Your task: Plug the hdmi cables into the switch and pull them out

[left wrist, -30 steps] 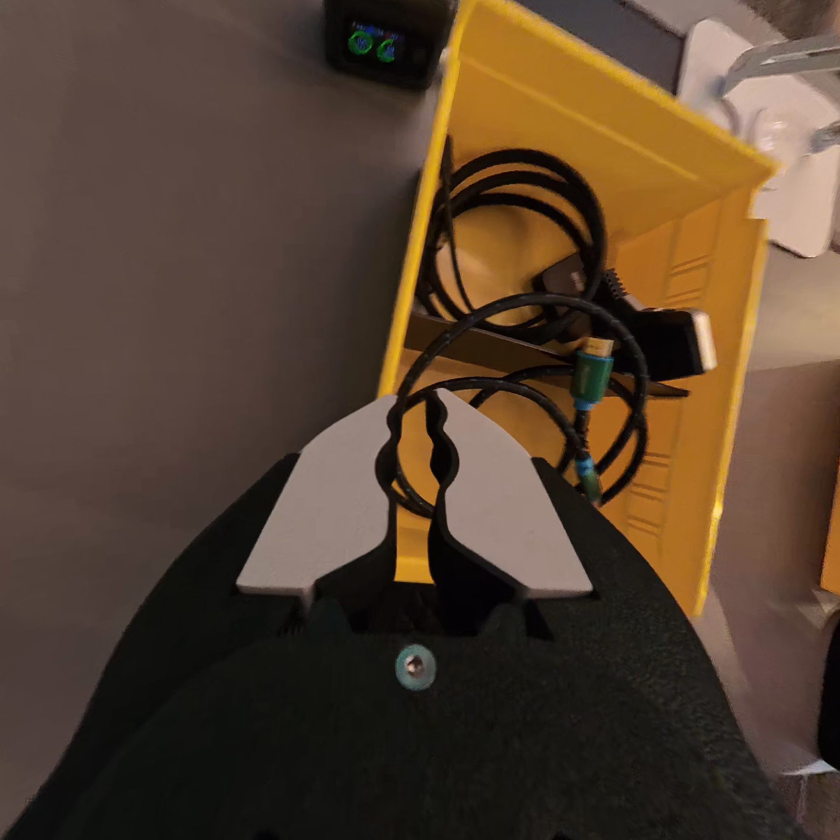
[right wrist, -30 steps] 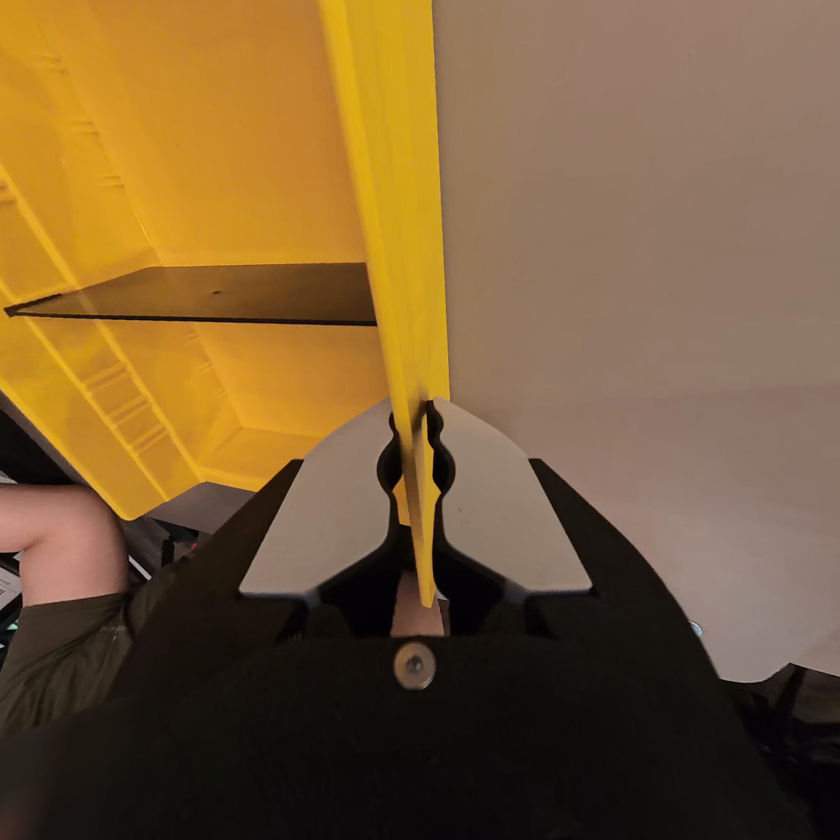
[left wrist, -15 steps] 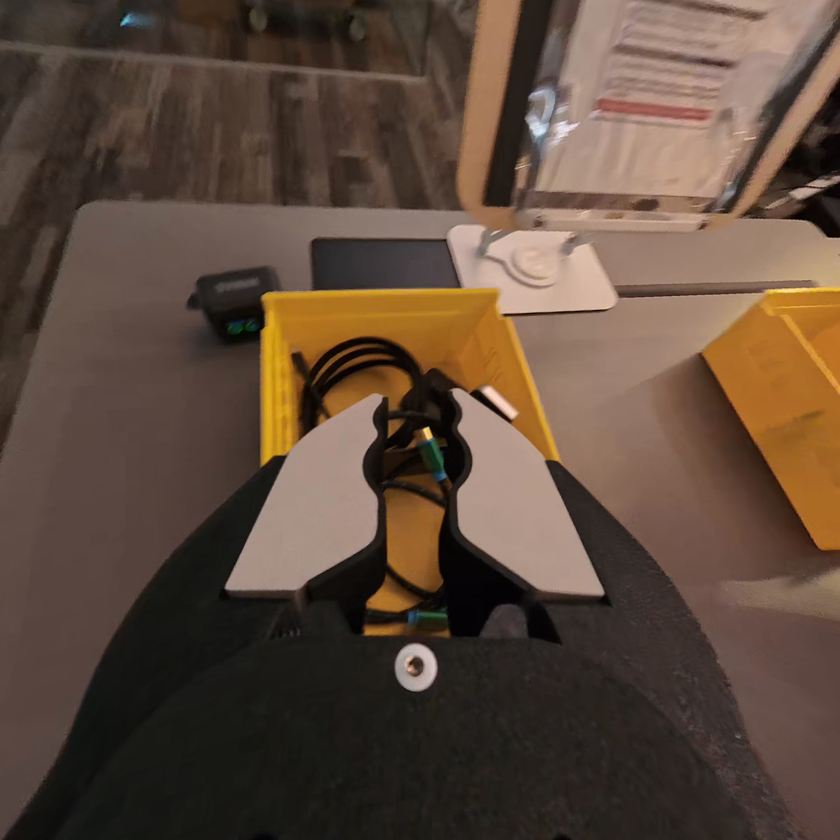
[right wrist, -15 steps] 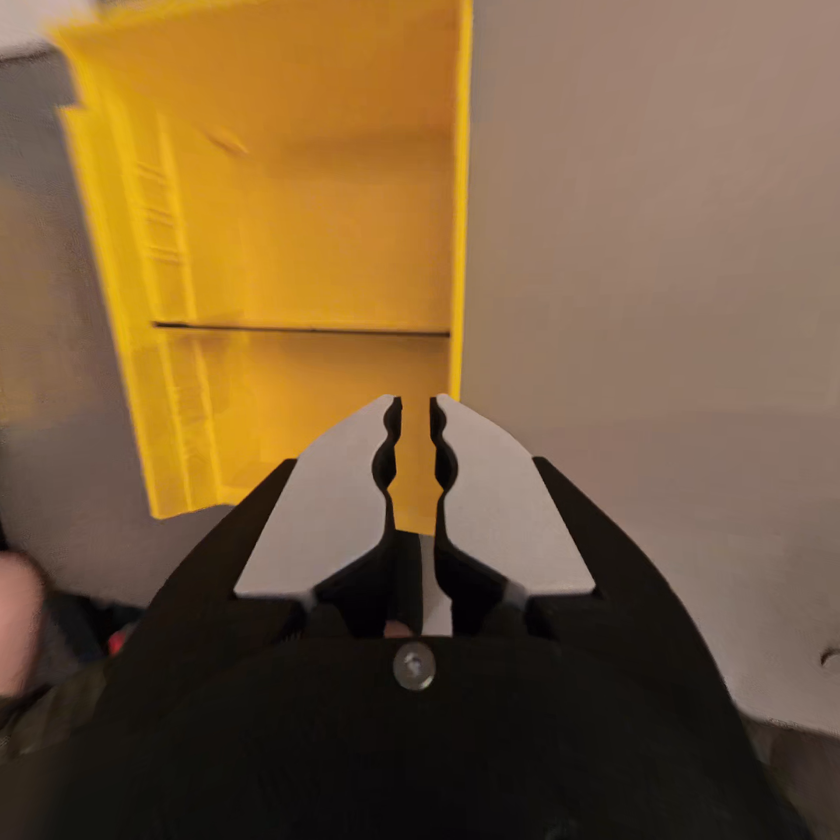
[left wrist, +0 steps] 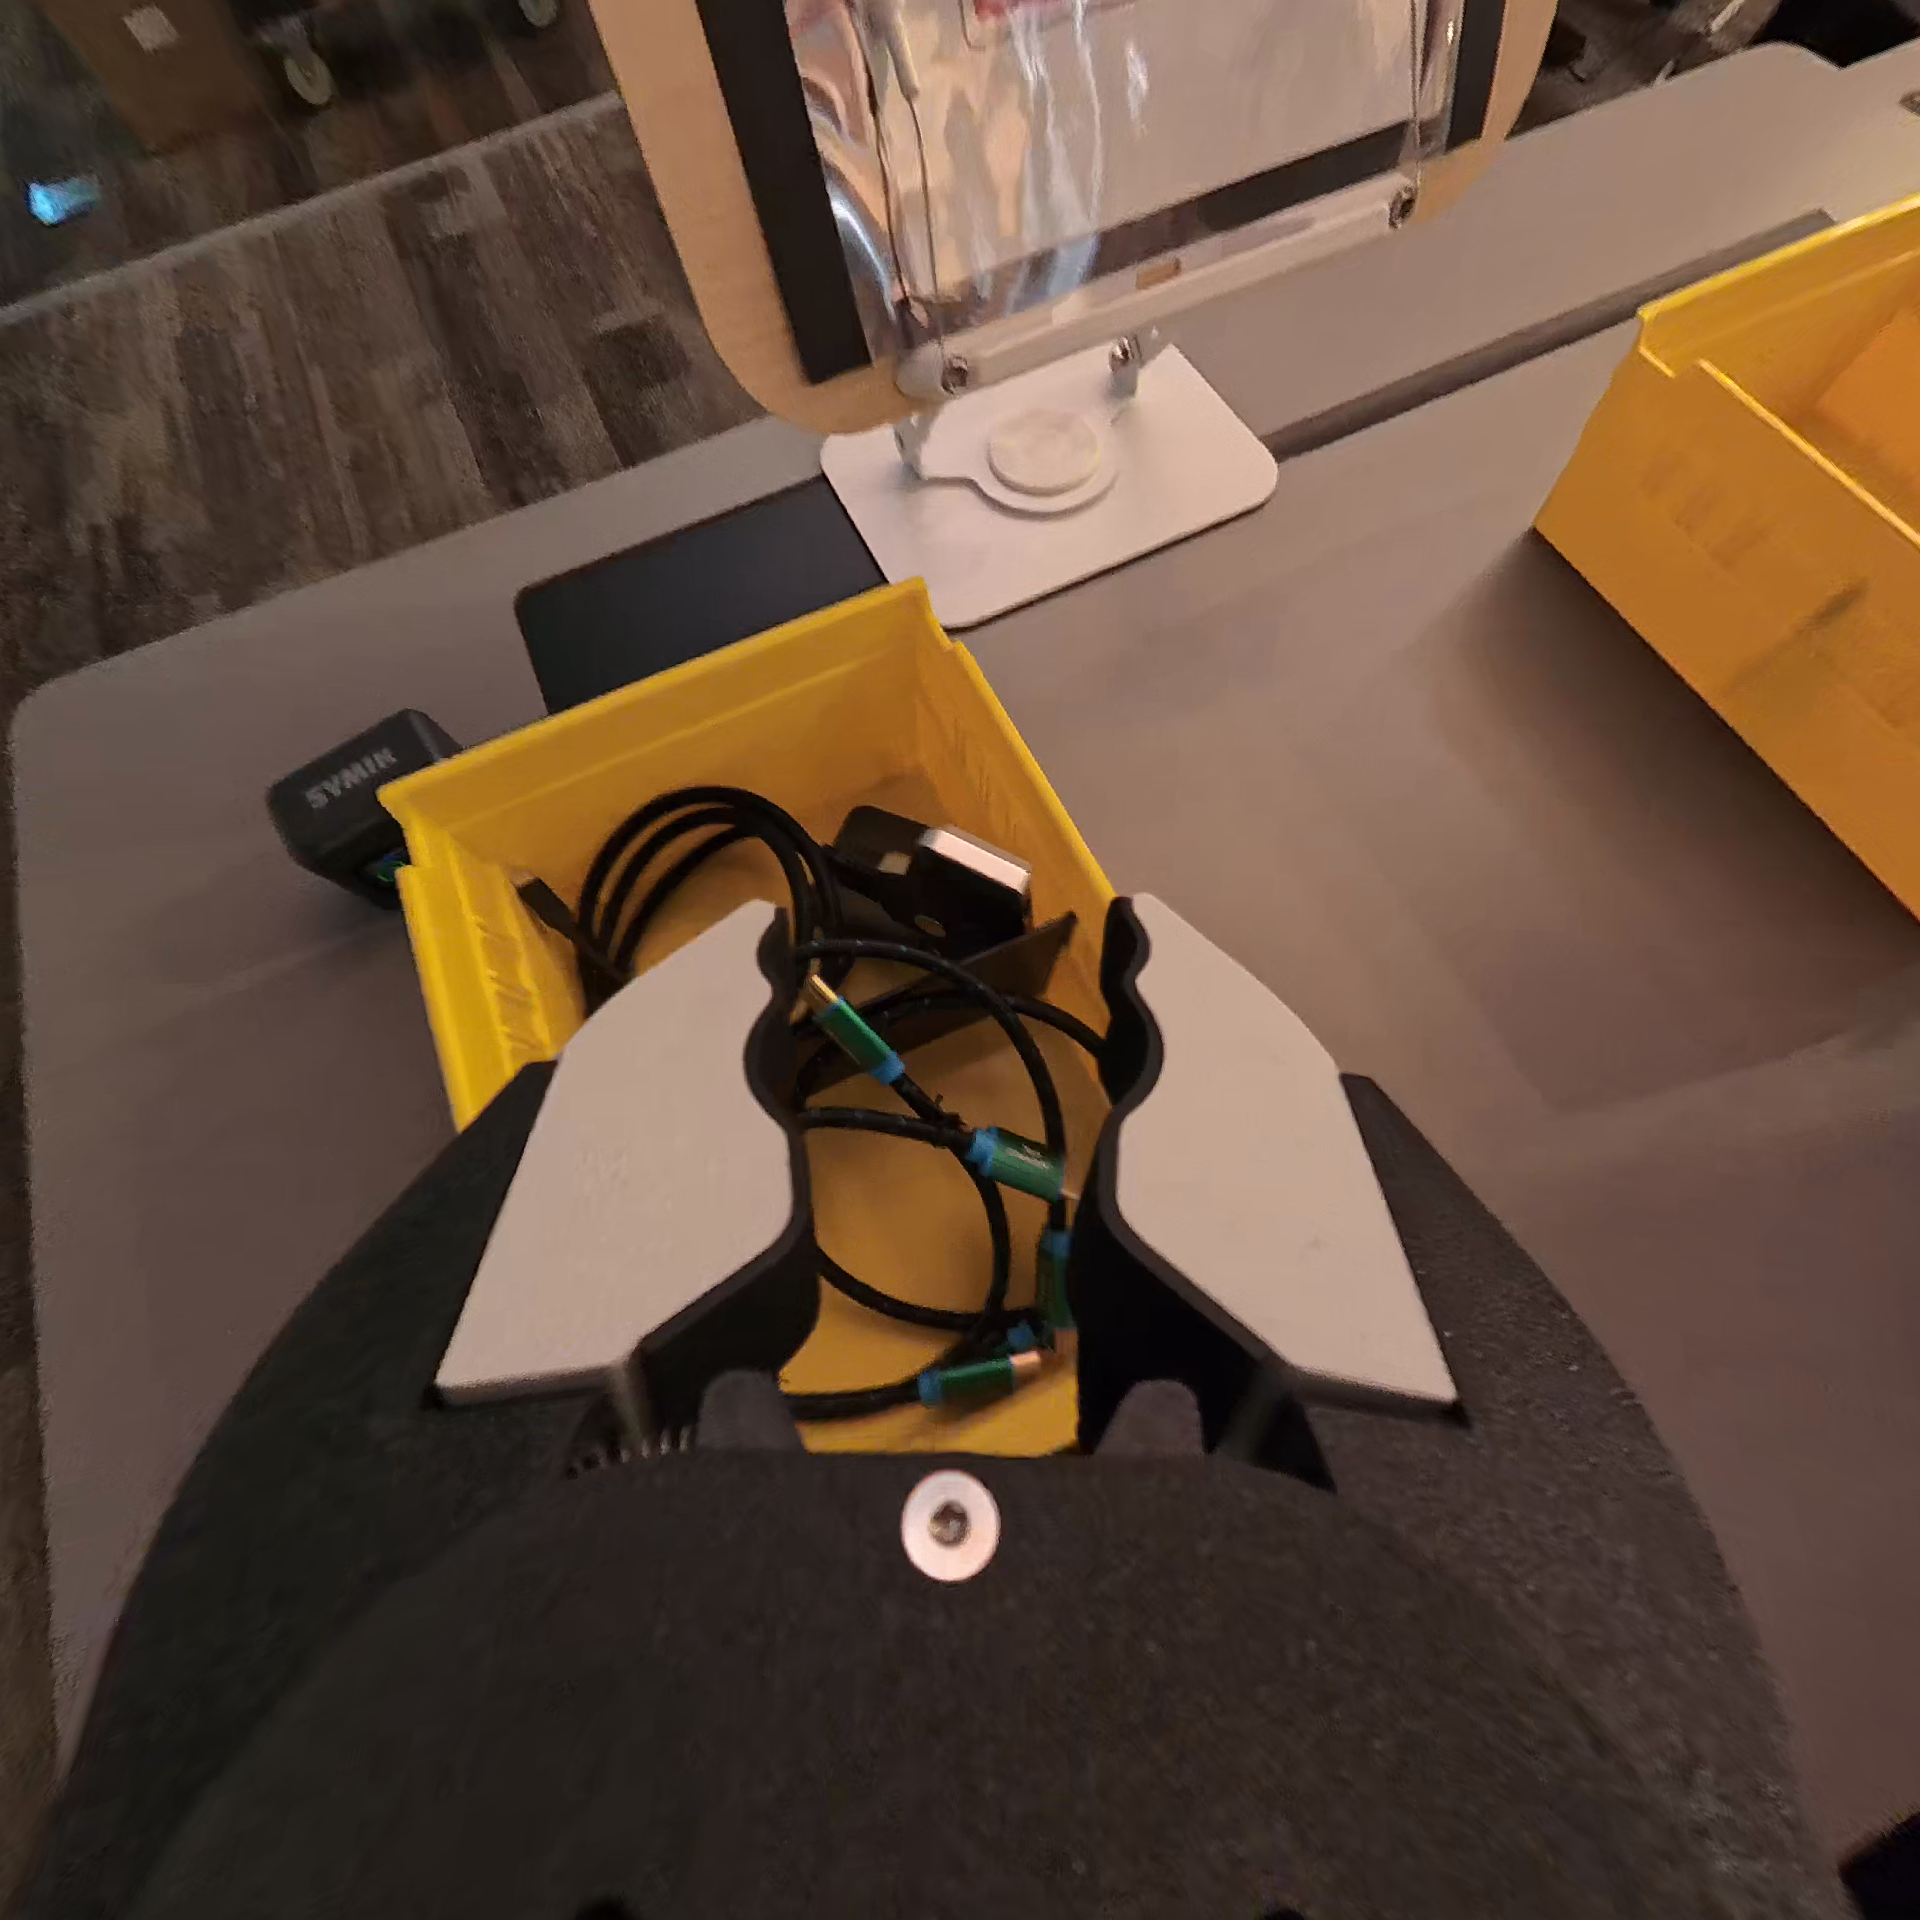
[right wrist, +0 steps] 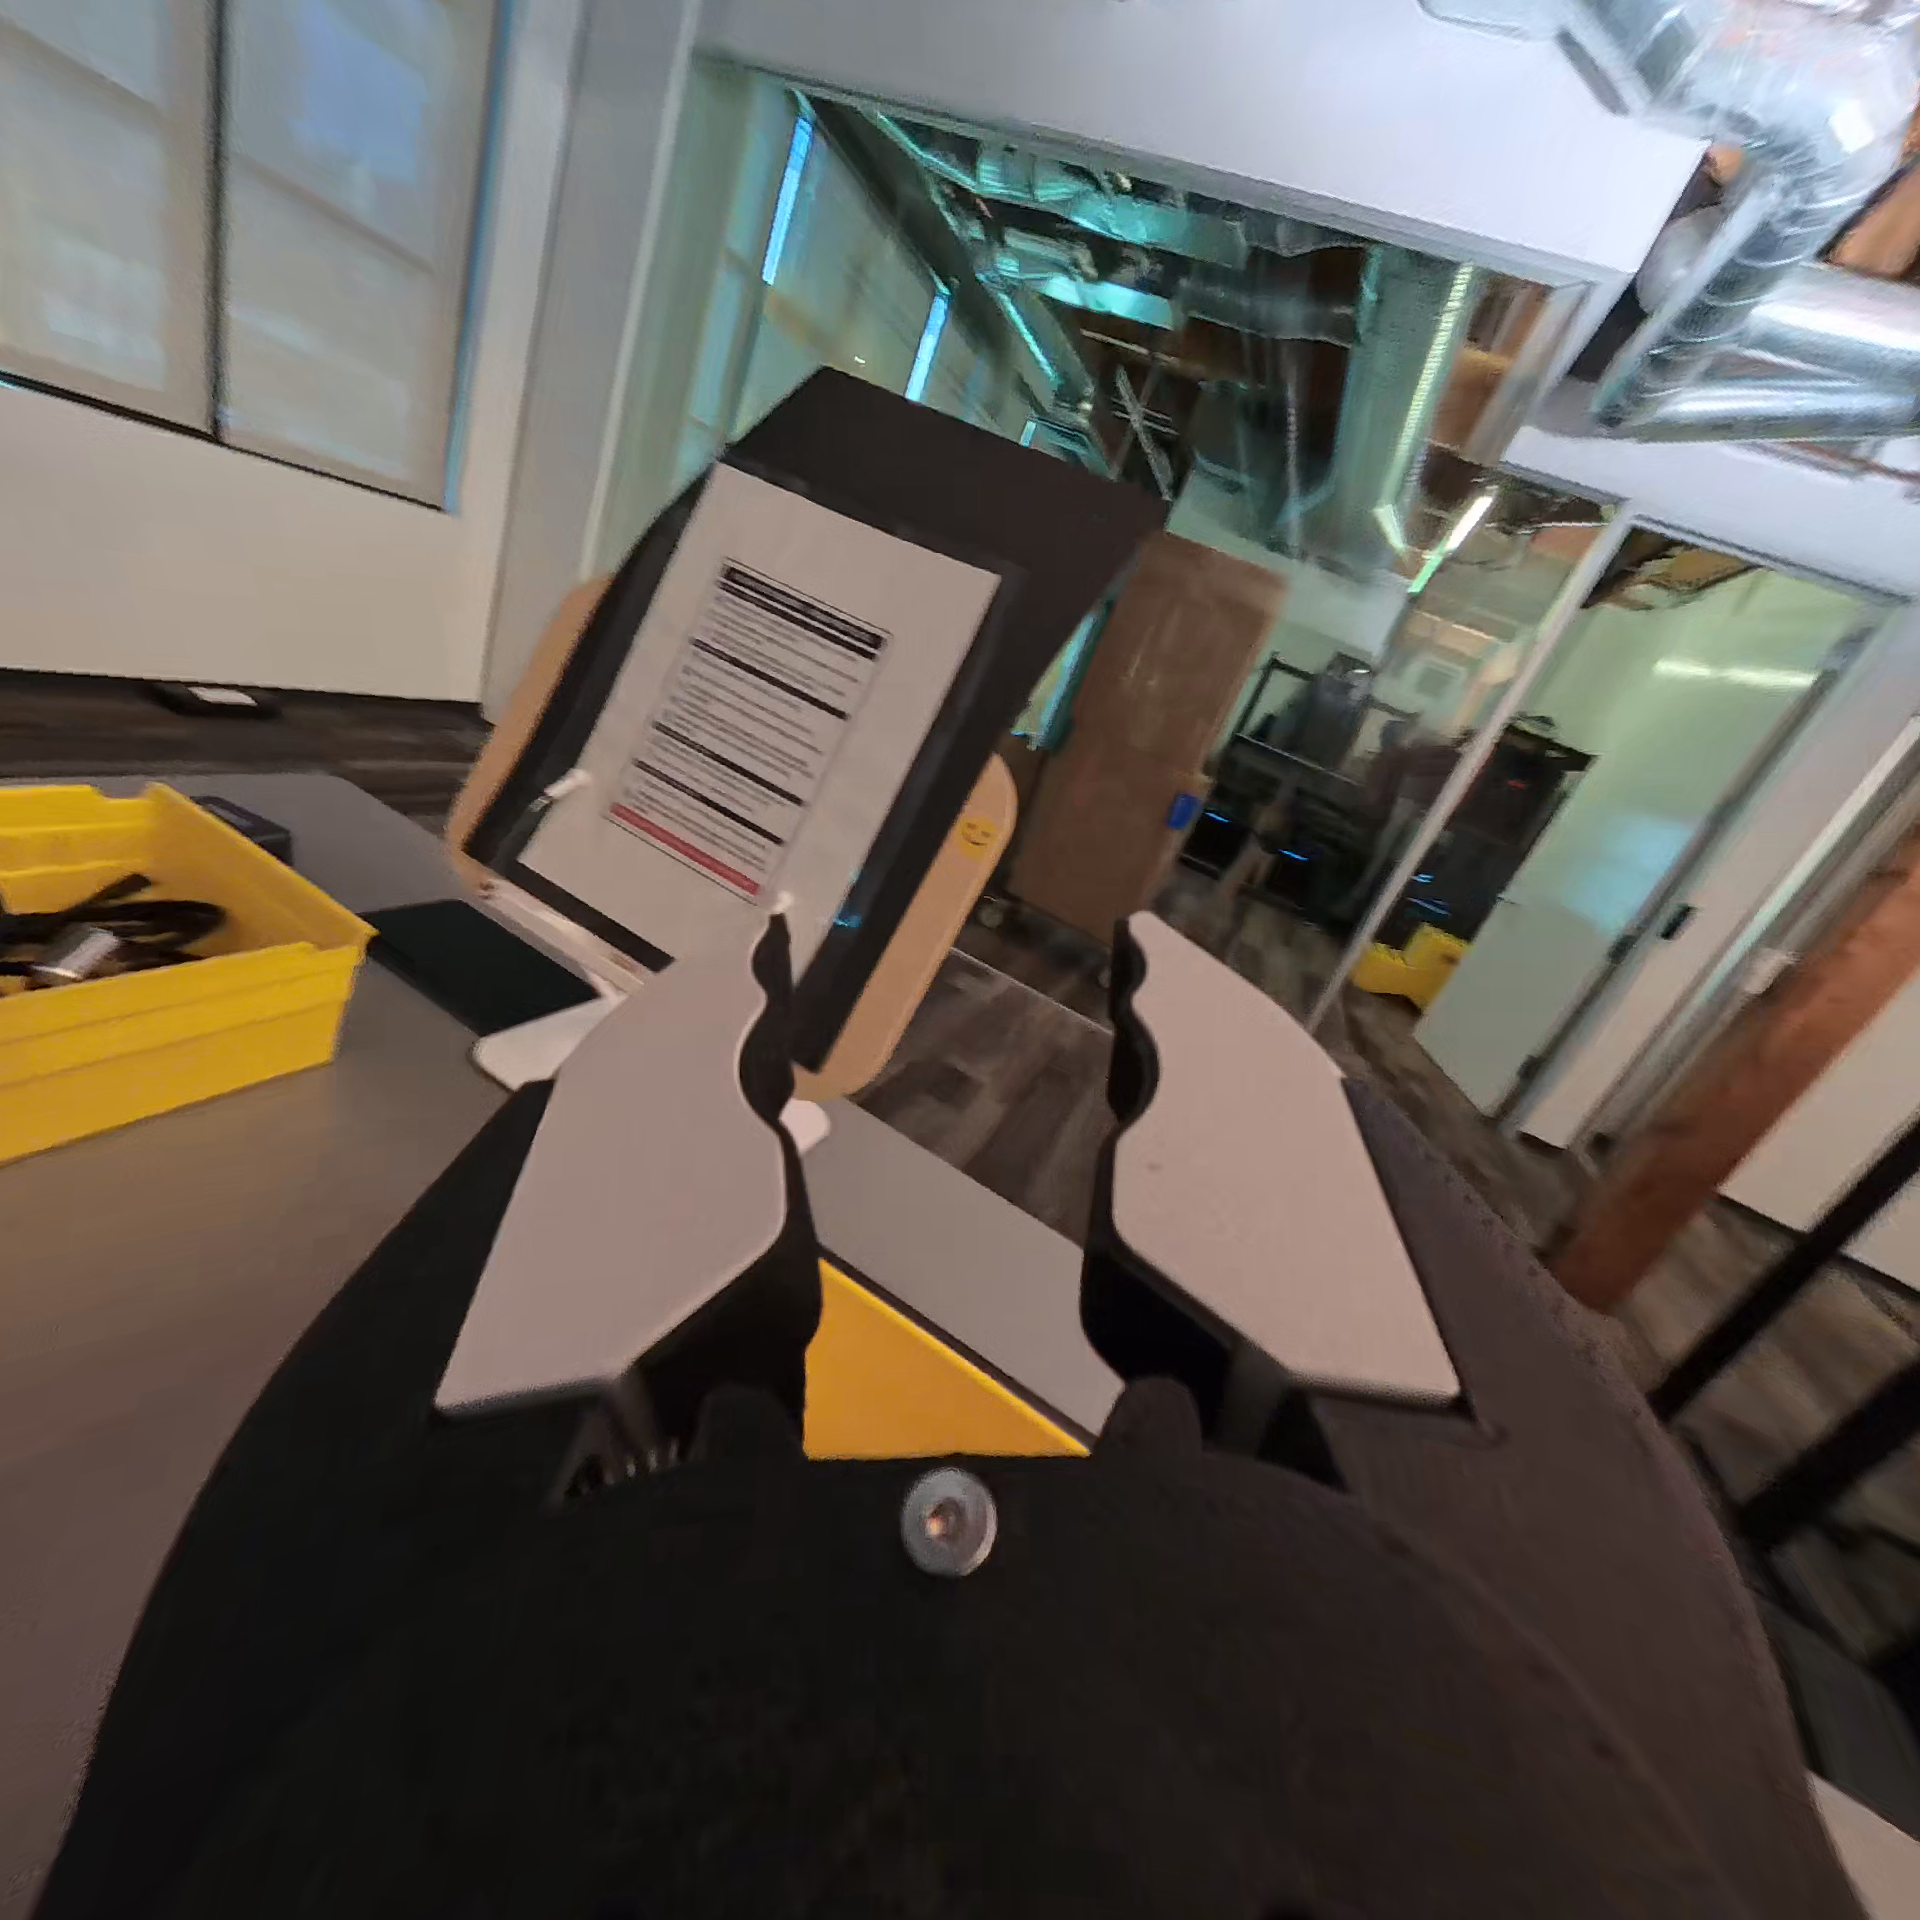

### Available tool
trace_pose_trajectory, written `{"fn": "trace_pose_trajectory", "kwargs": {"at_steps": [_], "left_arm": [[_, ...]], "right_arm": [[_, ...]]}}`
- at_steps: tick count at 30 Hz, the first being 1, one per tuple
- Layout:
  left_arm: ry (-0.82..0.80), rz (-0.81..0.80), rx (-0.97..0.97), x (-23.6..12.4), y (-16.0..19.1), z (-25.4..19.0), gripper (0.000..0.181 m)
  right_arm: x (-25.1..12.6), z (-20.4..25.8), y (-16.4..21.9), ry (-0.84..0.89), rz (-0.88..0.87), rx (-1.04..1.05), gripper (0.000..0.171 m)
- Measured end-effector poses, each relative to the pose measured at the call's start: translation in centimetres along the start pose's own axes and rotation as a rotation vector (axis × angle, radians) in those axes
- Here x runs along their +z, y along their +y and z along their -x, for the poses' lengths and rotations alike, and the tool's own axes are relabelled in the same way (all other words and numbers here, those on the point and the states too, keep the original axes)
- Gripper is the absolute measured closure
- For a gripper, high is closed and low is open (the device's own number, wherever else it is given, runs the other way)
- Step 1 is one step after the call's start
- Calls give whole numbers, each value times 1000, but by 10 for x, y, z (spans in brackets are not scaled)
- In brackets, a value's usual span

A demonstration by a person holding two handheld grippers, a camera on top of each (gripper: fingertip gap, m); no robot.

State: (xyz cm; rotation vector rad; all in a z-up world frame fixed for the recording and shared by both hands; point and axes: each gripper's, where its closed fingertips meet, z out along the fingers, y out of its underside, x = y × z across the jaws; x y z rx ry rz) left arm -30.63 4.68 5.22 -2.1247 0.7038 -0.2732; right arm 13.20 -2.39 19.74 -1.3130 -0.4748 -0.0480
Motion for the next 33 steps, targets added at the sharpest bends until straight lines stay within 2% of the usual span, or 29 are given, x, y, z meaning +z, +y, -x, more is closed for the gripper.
{"fn": "trace_pose_trajectory", "kwargs": {"at_steps": [3, 6, 8, 10, 14, 17, 21, 24, 26, 30, 33], "left_arm": [[-11, 157, -60, 2, 28, 0, 134], [-90, 329, -99, 0, 64, 14, 136], [-103, 364, -117, 1, 77, 23, 144], [-43, 376, -187, 8, 85, 23, 148], [151, 374, -376, 30, 84, 7, 145], [85, 449, -409, 47, 96, 14, 138], [25, 659, -454, 48, 124, 7, 137], [11, 648, -459, 53, 121, 7, 139], [12, 636, -484, 61, 119, 10, 132], [72, 724, -537, 71, 134, 4, 134], [175, 697, -586, 79, 130, -2, 154]], "right_arm": [[5, 17, -7, -81, -44, 65, 106], [1, 20, -20, -70, -118, 15, 108], [-4, 19, -24, -50, -117, -31, 110], [-9, 17, -25, -40, -96, -47, 112], [-18, 11, -31, -30, -112, -33, 114], [-19, 7, -28, -29, -100, -14, 114], [-15, 2, -19, -10, -52, -23, 115], [-10, 5, -14, -19, -29, -35, 116], [-6, 9, -10, -25, -9, -51, 116], [1, 17, -1, -35, 44, -115, 116], [5, 24, 4, -44, 73, -188, 118]]}}
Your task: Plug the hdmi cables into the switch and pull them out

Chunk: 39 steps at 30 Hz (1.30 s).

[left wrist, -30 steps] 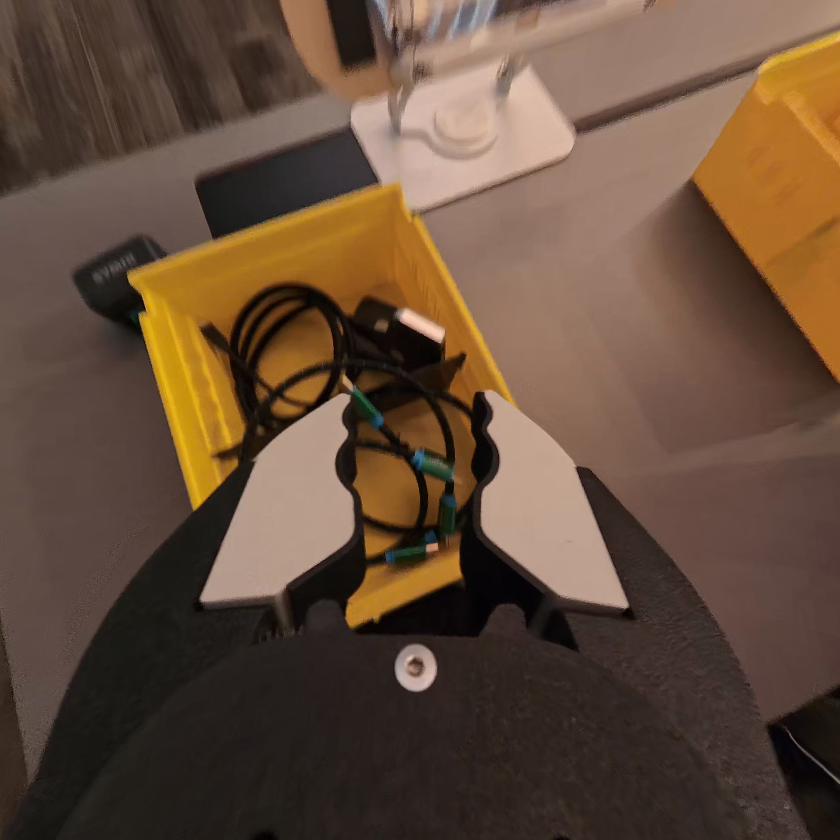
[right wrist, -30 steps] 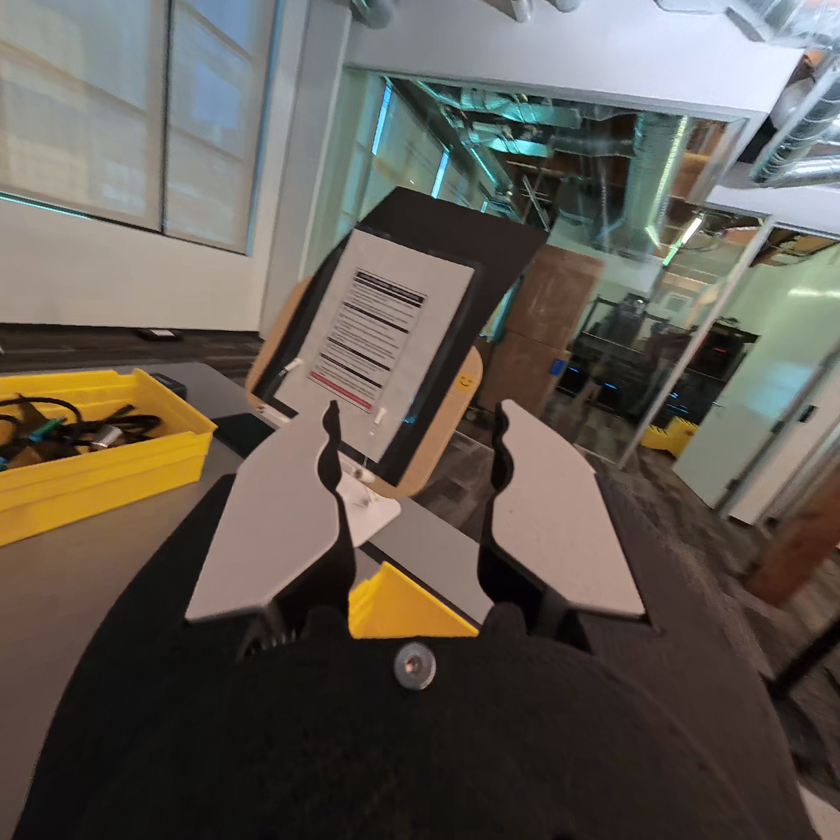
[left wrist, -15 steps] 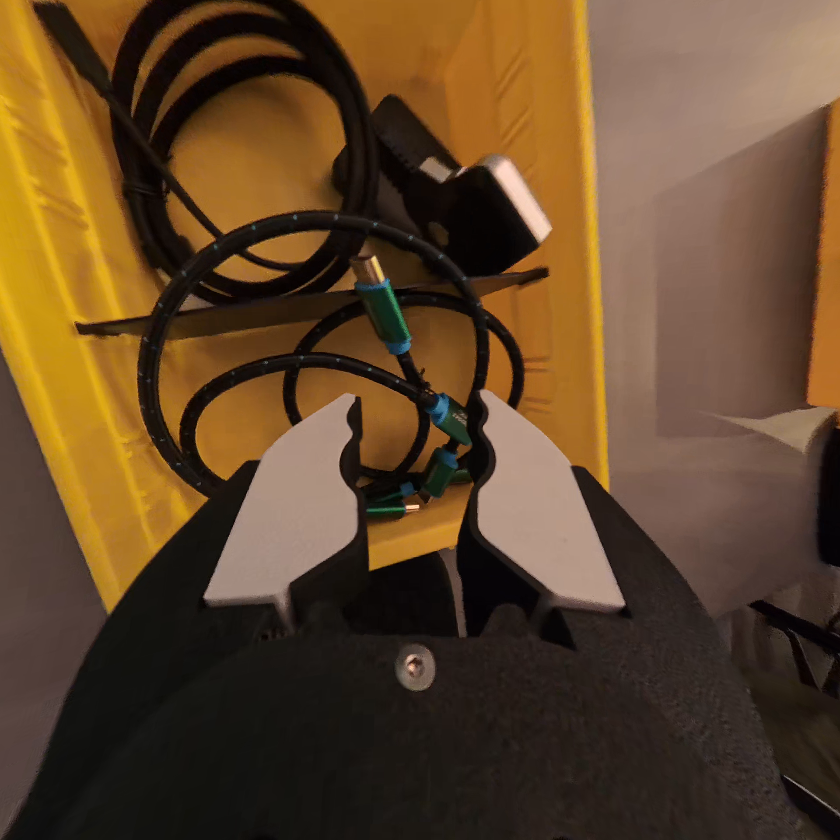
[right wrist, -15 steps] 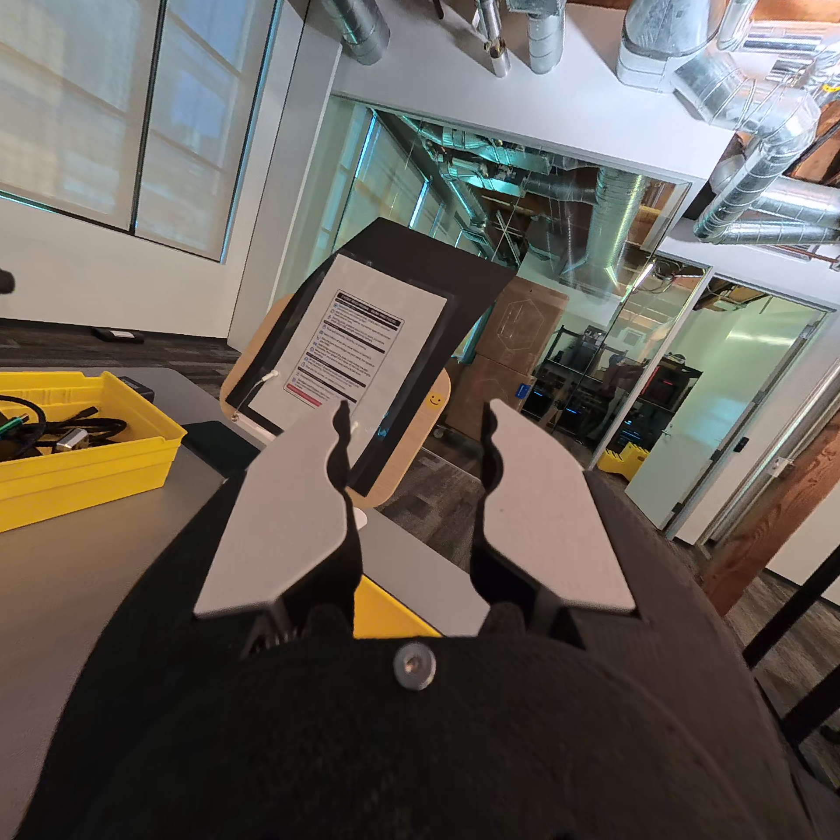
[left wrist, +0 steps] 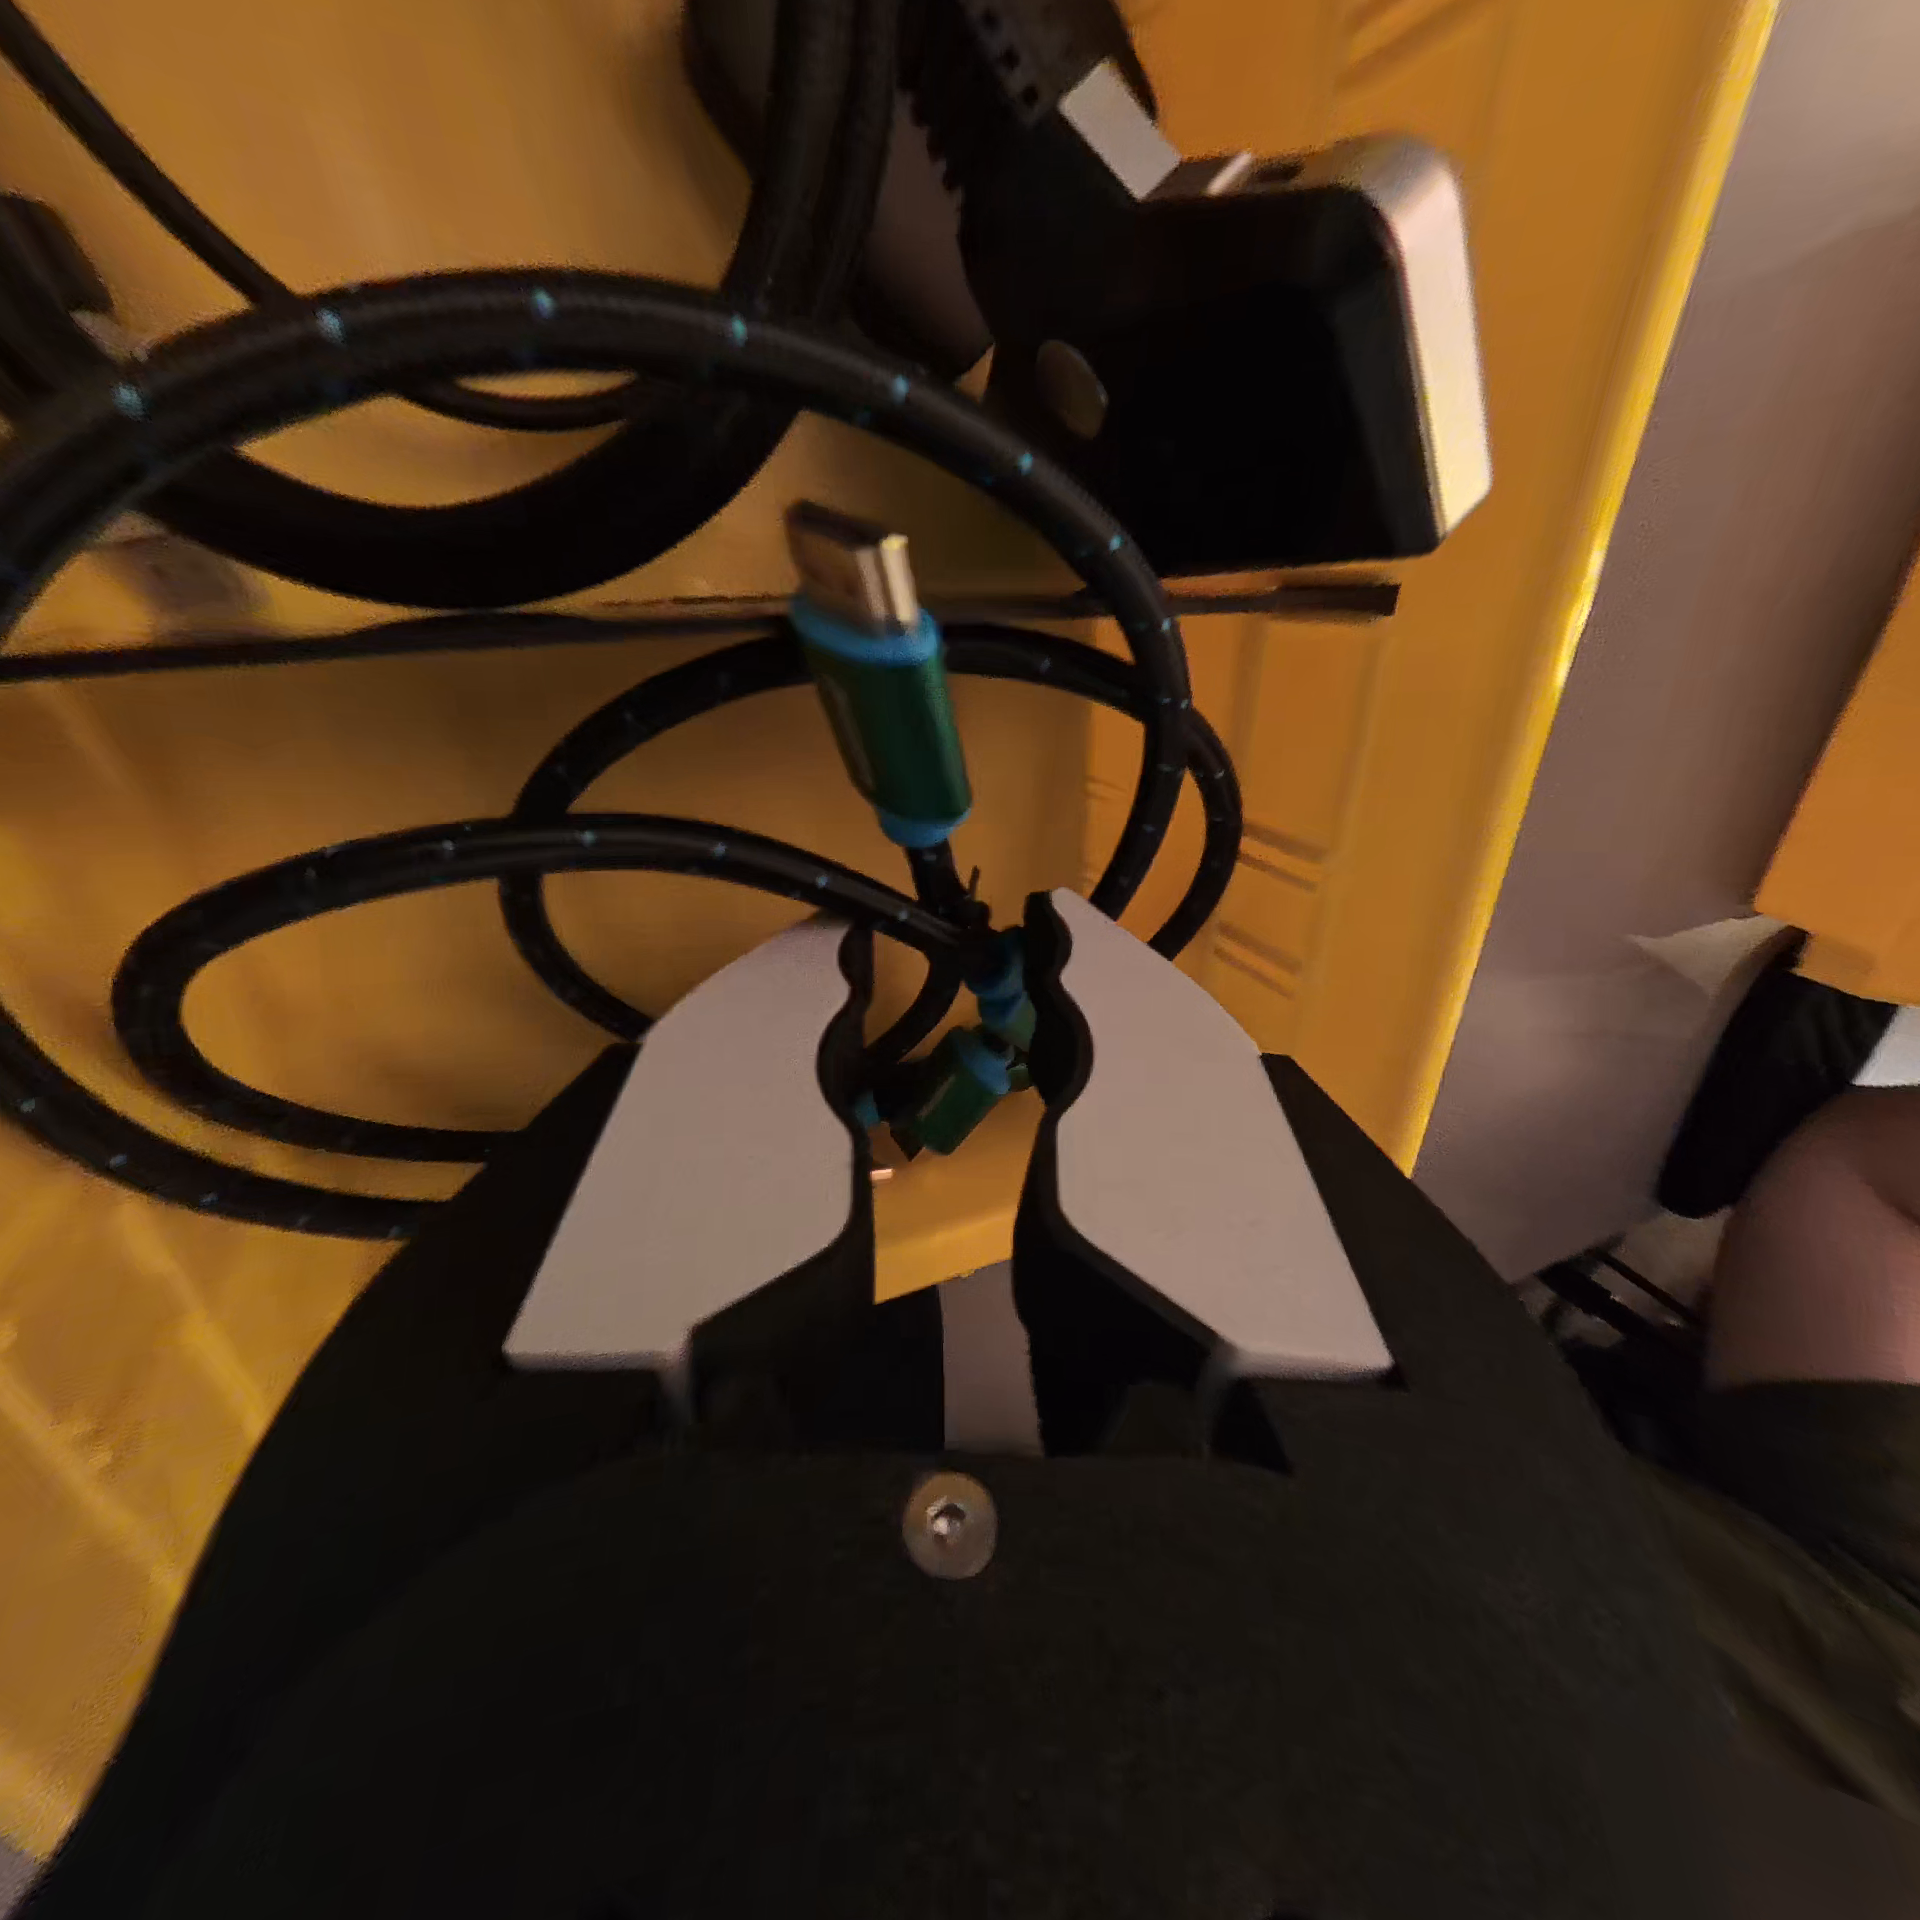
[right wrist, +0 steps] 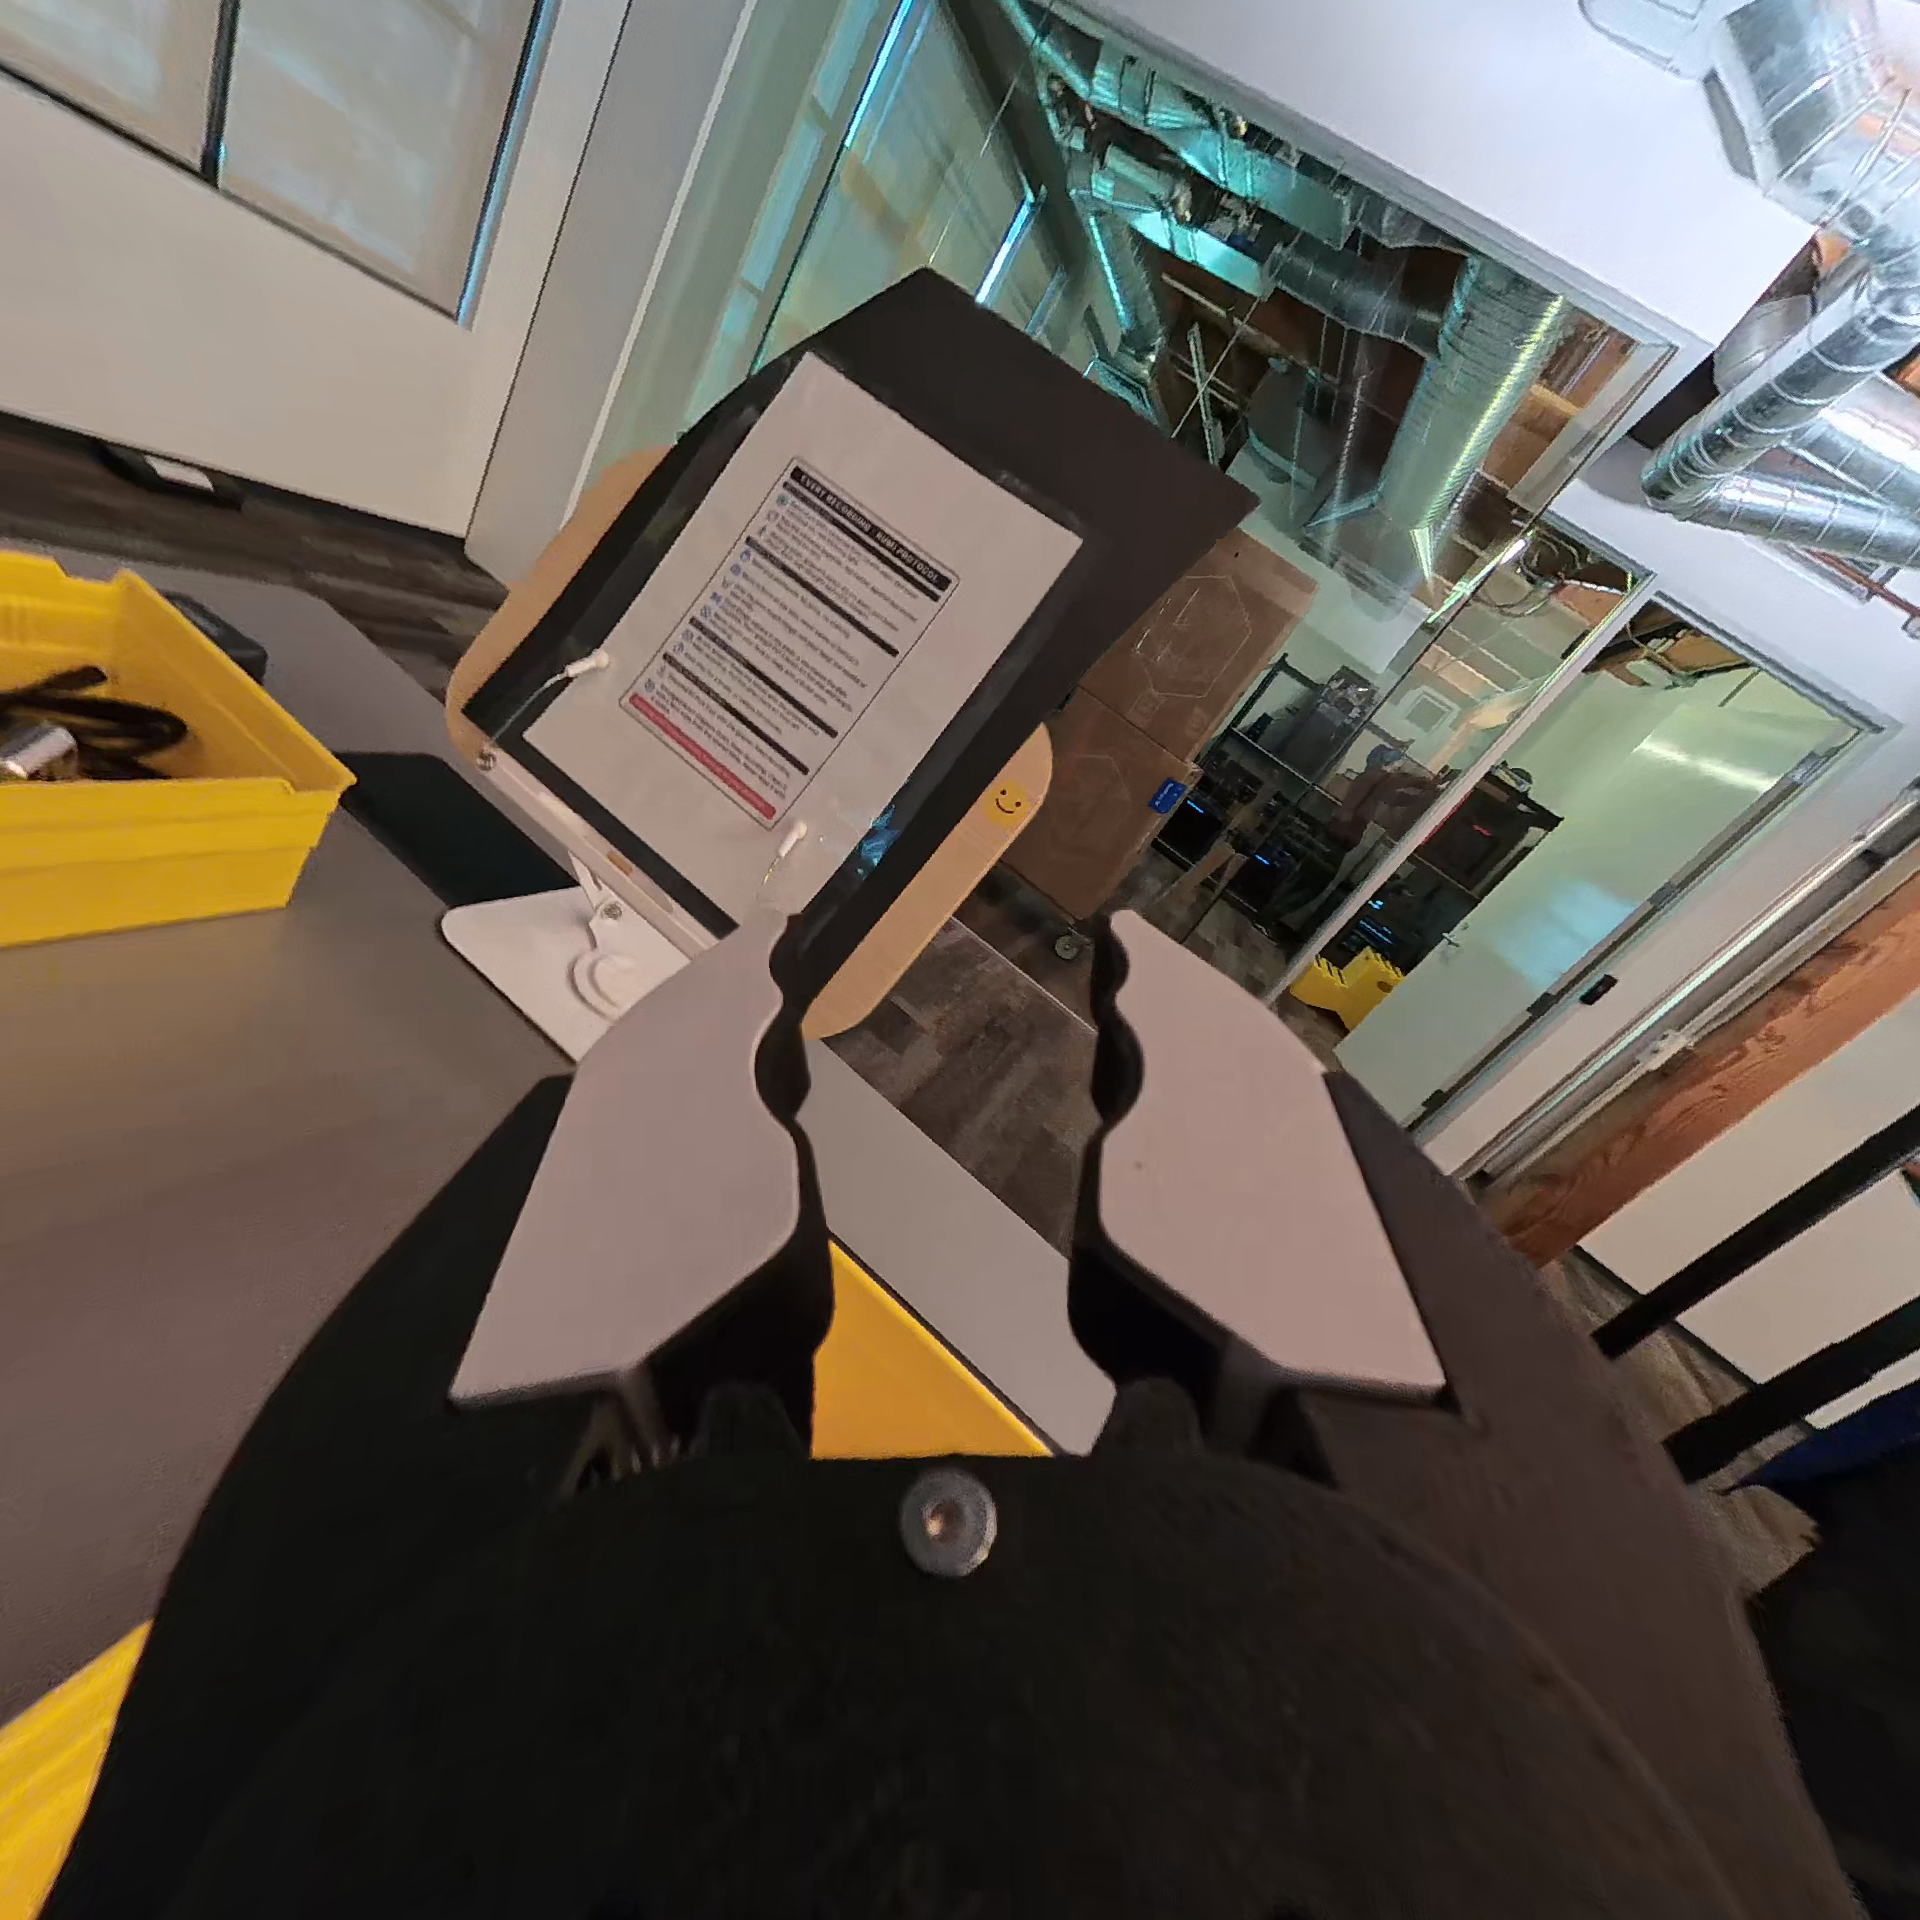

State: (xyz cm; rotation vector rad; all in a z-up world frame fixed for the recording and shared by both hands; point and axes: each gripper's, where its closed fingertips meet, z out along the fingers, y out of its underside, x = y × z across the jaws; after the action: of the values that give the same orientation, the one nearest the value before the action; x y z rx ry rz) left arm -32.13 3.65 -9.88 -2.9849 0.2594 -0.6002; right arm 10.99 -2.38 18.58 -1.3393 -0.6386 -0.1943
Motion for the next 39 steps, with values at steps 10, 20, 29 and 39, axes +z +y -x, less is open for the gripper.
{"fn": "trace_pose_trajectory", "kwargs": {"at_steps": [10, 20, 29, 39], "left_arm": [[129, -220, 105, -76, 23, -26, 169], [143, -528, 556, -142, 48, -134, 170], [129, -43, 1021, 2, 65, -246, 170], [95, 444, 1076, 106, 110, -241, 170]], "right_arm": [[10, 14, 3, -35, 21, -28, 126], [13, 29, -2, -66, -1, -64, 130], [-5, 12, -13, -21, -44, -52, 131], [-14, 6, -12, -16, -35, -70, 131]]}}
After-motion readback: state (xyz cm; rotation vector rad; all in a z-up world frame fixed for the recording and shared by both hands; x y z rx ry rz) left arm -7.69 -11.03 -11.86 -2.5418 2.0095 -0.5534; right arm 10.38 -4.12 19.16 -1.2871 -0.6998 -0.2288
